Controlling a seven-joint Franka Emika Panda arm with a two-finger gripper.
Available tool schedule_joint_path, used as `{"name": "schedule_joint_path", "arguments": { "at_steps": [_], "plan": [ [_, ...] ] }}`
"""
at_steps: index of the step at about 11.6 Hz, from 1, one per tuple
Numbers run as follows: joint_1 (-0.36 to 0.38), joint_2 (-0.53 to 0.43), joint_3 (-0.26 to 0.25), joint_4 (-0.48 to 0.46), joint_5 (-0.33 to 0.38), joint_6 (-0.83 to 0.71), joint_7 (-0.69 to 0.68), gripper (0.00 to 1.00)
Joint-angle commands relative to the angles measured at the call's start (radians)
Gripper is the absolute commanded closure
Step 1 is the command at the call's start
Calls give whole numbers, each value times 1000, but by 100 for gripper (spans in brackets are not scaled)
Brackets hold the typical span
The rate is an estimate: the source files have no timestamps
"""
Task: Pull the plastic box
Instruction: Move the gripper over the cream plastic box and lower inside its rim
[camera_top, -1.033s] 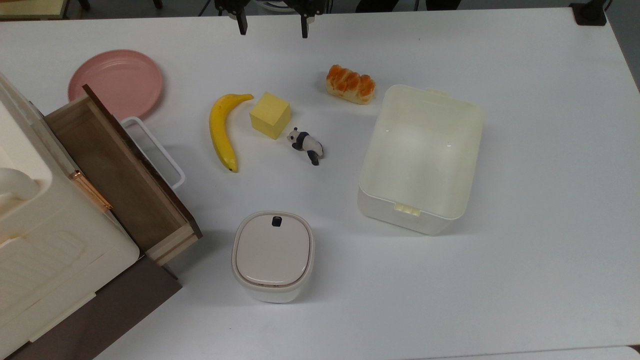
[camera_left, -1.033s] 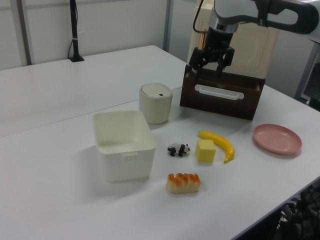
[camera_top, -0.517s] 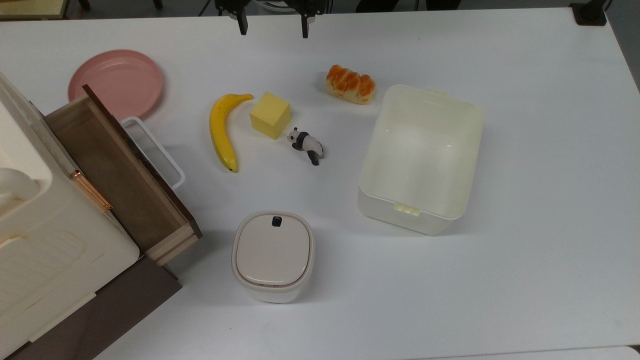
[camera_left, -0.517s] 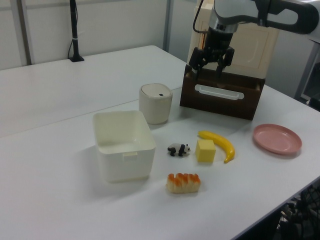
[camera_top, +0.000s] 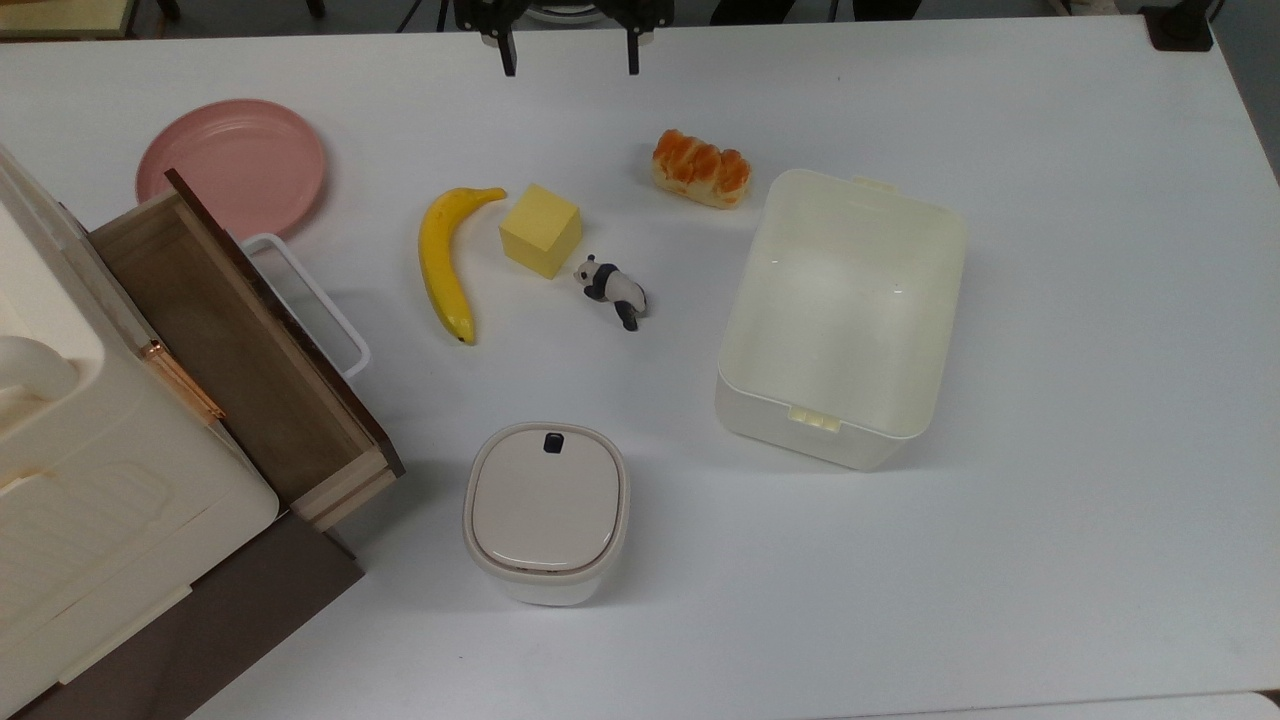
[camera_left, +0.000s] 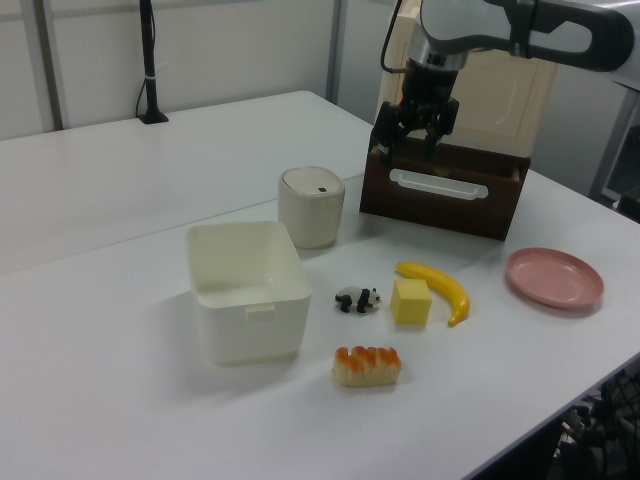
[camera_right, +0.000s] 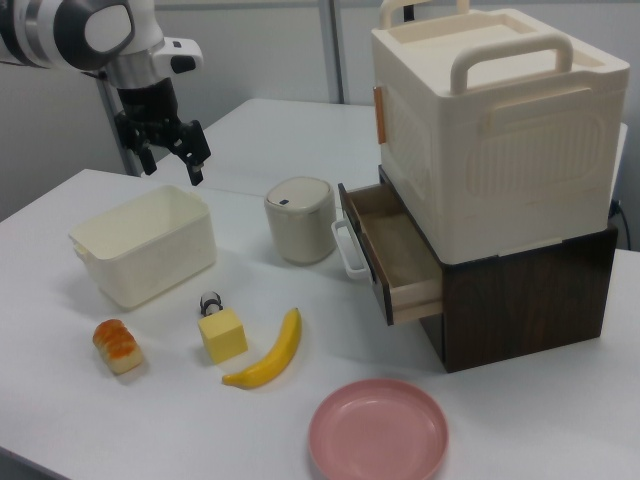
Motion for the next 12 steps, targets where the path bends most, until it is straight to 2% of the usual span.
{"name": "schedule_joint_path", "arguments": {
  "at_steps": [1,2,4,6,7,12],
  "plan": [
    [0,3,78,-20,-2,15,-426,0],
    [0,21,109,-15,4,15,-551,0],
    [13,41,149,-14,-1,42,-665,0],
    [42,139,204,18,-4,164,-685,0],
    [61,196,210,43,-5,206,-688,0],
    [81,301,253,51,-143,278,-829,0]
  ]
}}
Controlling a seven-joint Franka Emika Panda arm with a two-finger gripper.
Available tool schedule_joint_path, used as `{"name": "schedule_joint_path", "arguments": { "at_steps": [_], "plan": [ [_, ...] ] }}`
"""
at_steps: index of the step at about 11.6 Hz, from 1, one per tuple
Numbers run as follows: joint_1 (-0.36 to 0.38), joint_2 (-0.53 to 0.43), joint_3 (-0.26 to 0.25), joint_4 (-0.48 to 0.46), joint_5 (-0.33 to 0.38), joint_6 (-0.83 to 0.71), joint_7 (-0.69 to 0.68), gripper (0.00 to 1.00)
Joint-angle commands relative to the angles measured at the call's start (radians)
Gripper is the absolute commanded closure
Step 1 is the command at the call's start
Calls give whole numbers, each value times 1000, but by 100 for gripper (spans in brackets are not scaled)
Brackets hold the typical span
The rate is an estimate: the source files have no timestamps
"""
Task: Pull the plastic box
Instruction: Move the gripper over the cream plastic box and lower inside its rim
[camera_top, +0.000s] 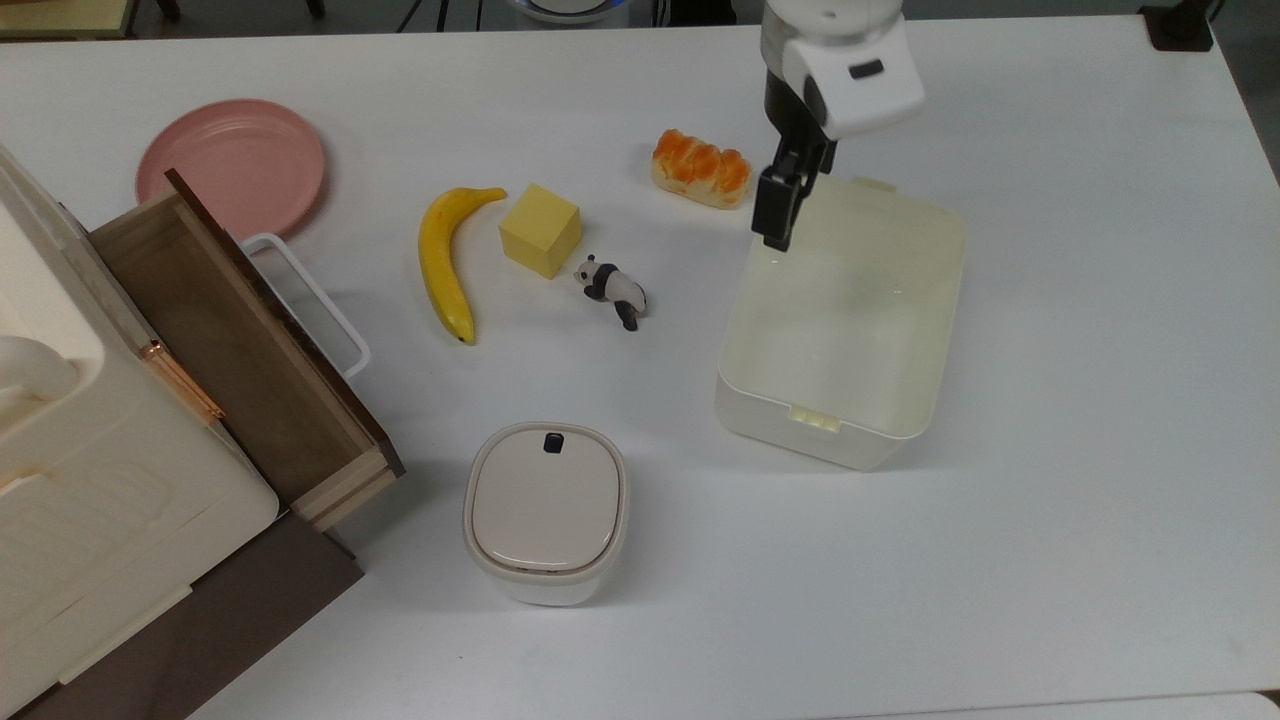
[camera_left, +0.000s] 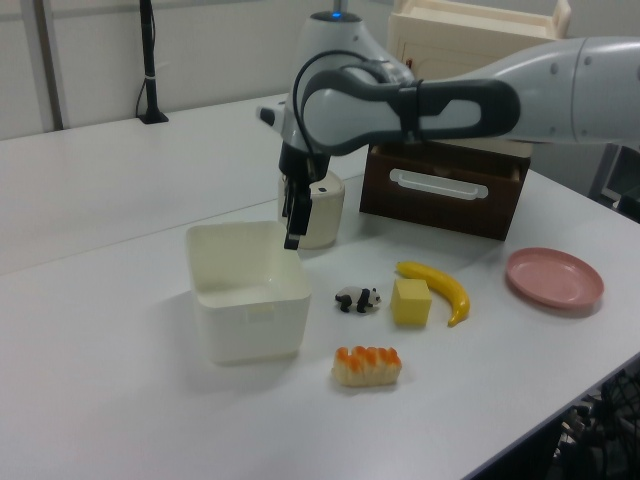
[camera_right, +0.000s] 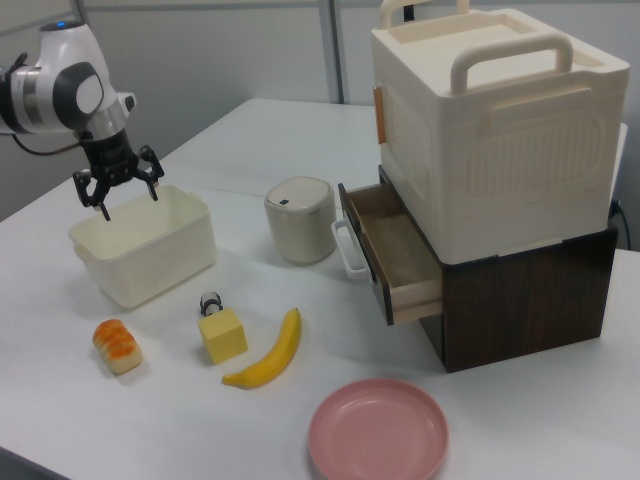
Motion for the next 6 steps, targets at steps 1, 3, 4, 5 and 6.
{"name": "schedule_joint_path", "arguments": {
  "at_steps": [1,3,4,5,6],
  "plan": [
    [1,43,12,19,-70,68,-95,0],
    [3,85,12,19,-129,74,-98,0],
    [12,114,12,19,-153,77,-96,0],
    [21,132,12,19,-167,94,-89,0],
    [21,134,12,15,-170,132,-85,0]
  ]
}}
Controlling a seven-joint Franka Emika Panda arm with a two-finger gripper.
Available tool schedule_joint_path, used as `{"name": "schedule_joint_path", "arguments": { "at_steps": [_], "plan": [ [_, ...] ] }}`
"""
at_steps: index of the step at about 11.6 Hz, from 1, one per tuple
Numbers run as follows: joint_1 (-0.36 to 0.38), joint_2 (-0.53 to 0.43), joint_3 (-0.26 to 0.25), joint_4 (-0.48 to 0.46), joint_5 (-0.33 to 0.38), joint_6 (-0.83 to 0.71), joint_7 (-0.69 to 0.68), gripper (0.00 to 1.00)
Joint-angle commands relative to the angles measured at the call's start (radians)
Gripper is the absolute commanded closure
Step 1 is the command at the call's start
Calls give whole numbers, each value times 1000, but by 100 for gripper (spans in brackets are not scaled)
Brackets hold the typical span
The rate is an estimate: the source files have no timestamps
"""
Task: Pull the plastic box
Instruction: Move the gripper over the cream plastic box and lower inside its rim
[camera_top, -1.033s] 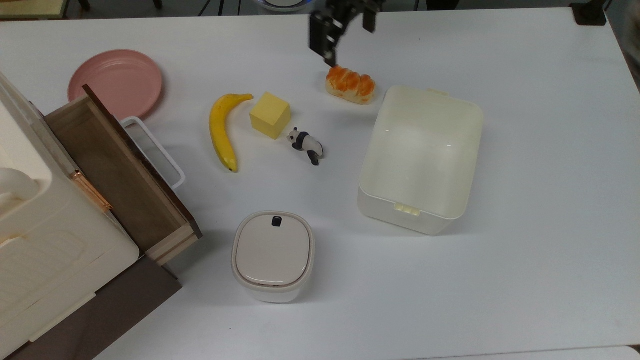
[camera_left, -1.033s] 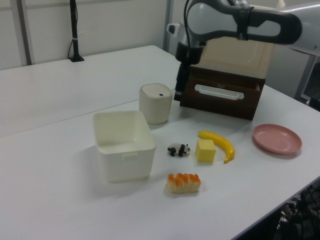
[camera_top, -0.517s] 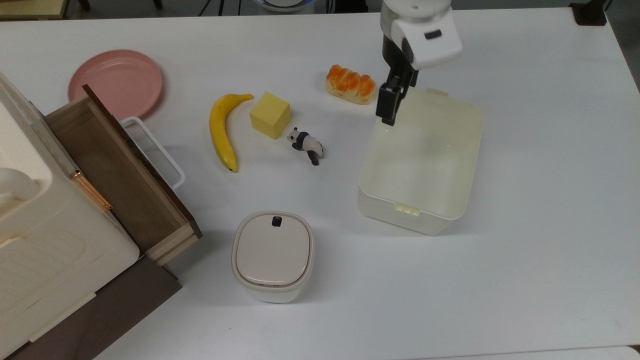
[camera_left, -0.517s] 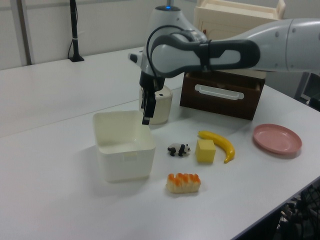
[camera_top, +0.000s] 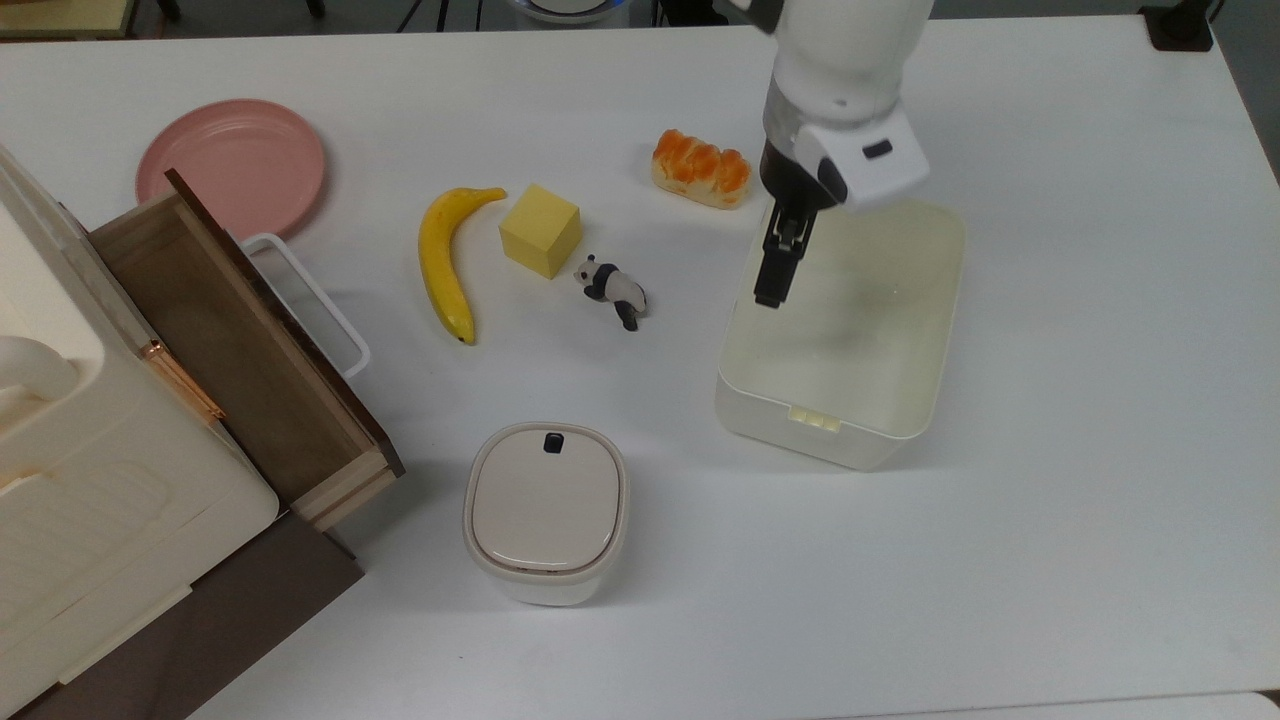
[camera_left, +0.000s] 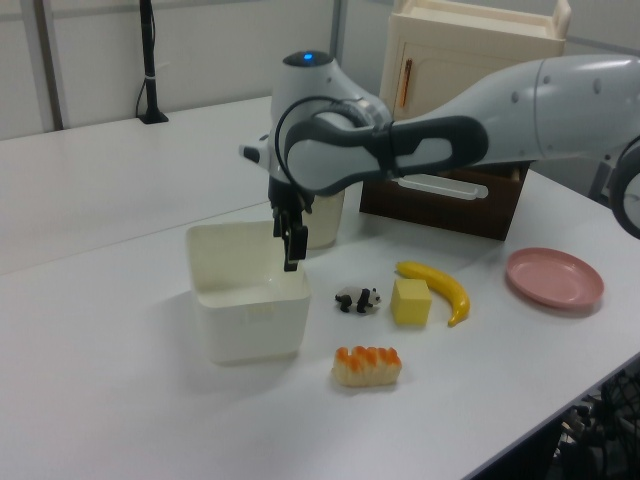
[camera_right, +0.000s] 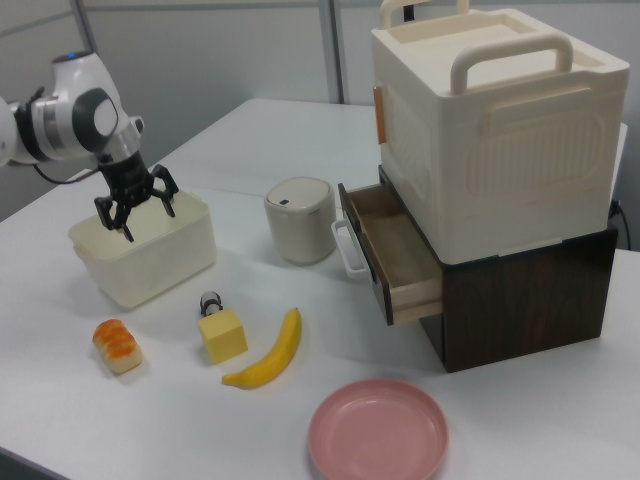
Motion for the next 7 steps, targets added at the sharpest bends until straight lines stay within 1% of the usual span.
{"name": "schedule_joint_path", "arguments": {
  "at_steps": [1,4,7],
  "plan": [
    [19,33,0,8,-33,67,7,0],
    [17,24,-5,-18,-30,55,67,0],
    [8,-10,-13,-64,-30,47,73,0]
  ]
}}
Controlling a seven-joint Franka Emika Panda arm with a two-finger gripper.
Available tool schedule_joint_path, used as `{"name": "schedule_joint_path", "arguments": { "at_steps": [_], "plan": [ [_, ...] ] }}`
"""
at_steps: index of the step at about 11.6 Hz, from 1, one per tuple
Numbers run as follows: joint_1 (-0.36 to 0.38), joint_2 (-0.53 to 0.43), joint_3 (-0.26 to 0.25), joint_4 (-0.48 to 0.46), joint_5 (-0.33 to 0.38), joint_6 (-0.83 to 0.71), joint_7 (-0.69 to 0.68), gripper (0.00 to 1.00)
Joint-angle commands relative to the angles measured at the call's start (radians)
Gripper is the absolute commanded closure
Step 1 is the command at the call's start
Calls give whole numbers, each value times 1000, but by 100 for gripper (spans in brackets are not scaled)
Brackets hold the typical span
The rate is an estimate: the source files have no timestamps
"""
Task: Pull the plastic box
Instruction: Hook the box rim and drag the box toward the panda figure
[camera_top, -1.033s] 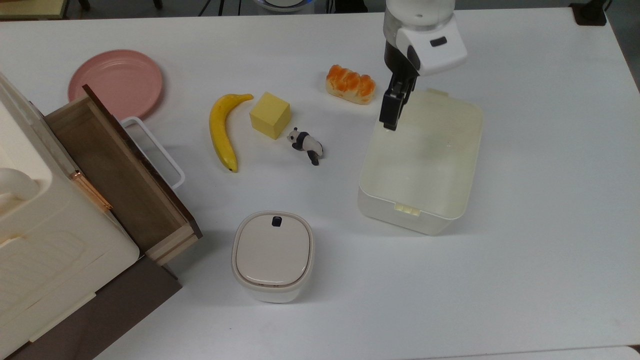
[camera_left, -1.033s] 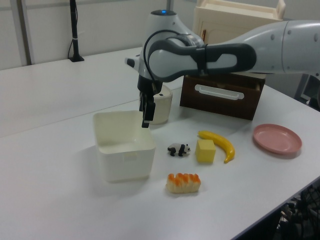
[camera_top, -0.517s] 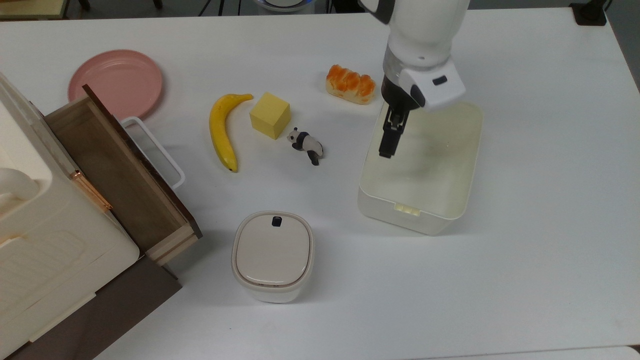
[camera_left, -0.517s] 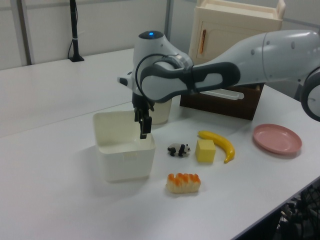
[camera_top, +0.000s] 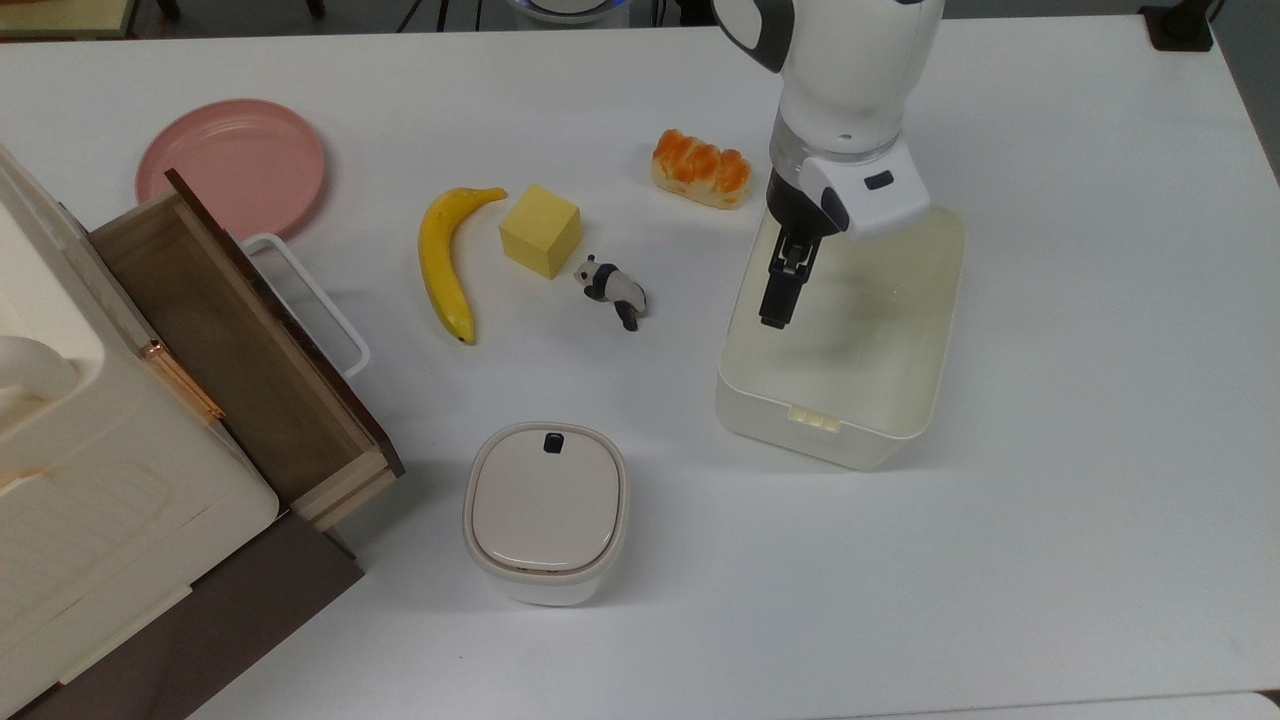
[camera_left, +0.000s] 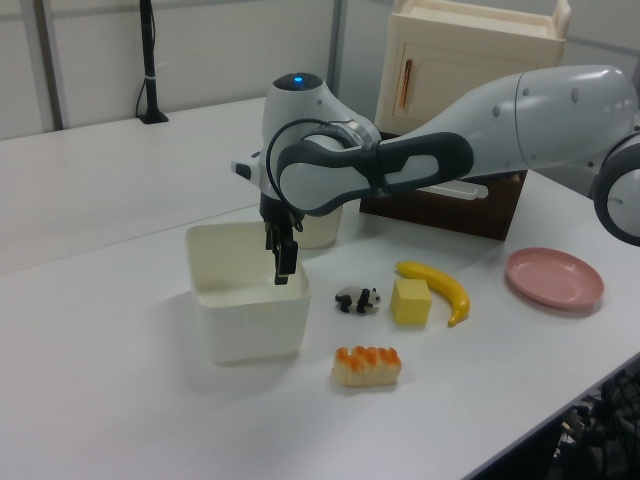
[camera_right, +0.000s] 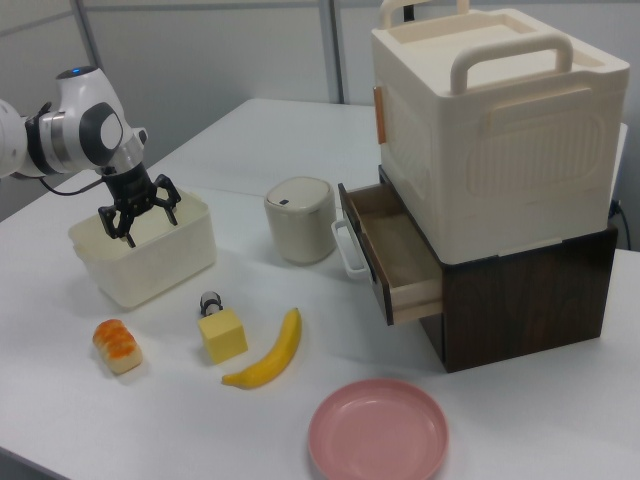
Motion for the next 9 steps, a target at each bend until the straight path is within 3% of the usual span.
{"name": "schedule_joint_path", "arguments": {
  "at_steps": [1,4,7,9],
  "plan": [
    [3,-69,-22,-76,-15,-11,30,0],
    [0,-155,-31,-168,-17,-11,24,0],
    [-16,-183,-34,-211,-18,-11,22,0],
    [-16,-206,-69,-234,-36,-10,19,0]
  ]
}}
